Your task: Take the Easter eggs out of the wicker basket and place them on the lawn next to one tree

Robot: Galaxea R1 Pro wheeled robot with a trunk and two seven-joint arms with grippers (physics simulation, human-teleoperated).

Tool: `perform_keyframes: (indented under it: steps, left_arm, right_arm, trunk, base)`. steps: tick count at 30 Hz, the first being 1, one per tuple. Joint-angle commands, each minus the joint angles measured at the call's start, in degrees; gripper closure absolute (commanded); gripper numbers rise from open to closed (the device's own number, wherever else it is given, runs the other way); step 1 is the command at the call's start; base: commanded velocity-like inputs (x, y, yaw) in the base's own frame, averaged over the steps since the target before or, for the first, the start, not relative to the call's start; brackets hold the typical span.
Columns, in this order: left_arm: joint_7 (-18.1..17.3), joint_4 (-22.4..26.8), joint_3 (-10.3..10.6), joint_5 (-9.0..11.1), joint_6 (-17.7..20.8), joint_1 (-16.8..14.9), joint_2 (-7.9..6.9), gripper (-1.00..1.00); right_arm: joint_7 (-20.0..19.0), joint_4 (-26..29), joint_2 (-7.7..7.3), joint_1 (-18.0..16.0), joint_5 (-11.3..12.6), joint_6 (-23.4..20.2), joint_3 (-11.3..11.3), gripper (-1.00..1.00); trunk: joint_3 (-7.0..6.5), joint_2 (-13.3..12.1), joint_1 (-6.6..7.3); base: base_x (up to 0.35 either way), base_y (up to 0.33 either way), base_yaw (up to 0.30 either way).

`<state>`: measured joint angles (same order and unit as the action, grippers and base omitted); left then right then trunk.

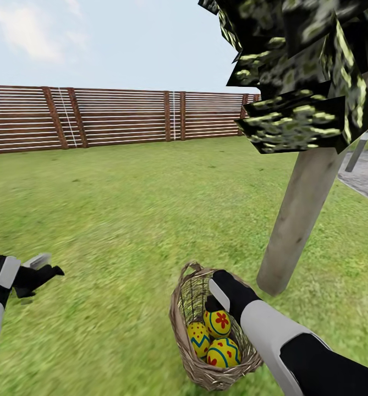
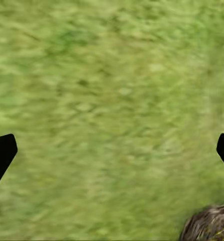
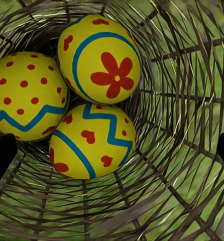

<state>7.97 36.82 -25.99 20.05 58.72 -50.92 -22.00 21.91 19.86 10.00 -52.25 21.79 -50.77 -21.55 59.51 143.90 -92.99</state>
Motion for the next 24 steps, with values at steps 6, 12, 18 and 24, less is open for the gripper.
perform_keyframes:
  steps: [6, 12, 18, 24]
  left_arm:
    - [0.83, 5.95, -0.09, 8.5, 0.09, -1.37, 1.65, -1.0]
    - [2.01, 2.64, -0.16, 9.69, -0.01, -1.55, 2.34, -1.0]
    - [5.06, -1.27, -0.27, 9.82, -0.2, -1.62, 2.25, -1.0]
    - [5.83, -1.84, -0.22, 9.75, -0.34, -1.63, 2.3, -1.0]
  right_arm:
    - [0.45, 0.0, 0.0, -0.05, 0.62, 1.11, -0.25, -1.0]
    - [0.42, -0.21, 0.0, -0.05, 0.62, 4.06, -0.24, -1.0]
    - [0.41, -0.31, 0.0, -0.05, 0.62, 5.69, -0.24, -1.0]
    - [0.41, -0.42, 0.0, 0.03, 0.62, 8.02, -0.24, -1.0]
  trunk:
    - [0.07, 0.02, 0.01]
    - [0.07, 0.02, 0.01]
    - [0.07, 0.02, 0.01]
    - [0.07, 0.02, 0.01]
  base:
    - [0.0, 0.0, 0.0]
    - [0.0, 0.0, 0.0]
    - [0.0, 0.0, 0.0]
    - [0.15, 0.0, 0.0]
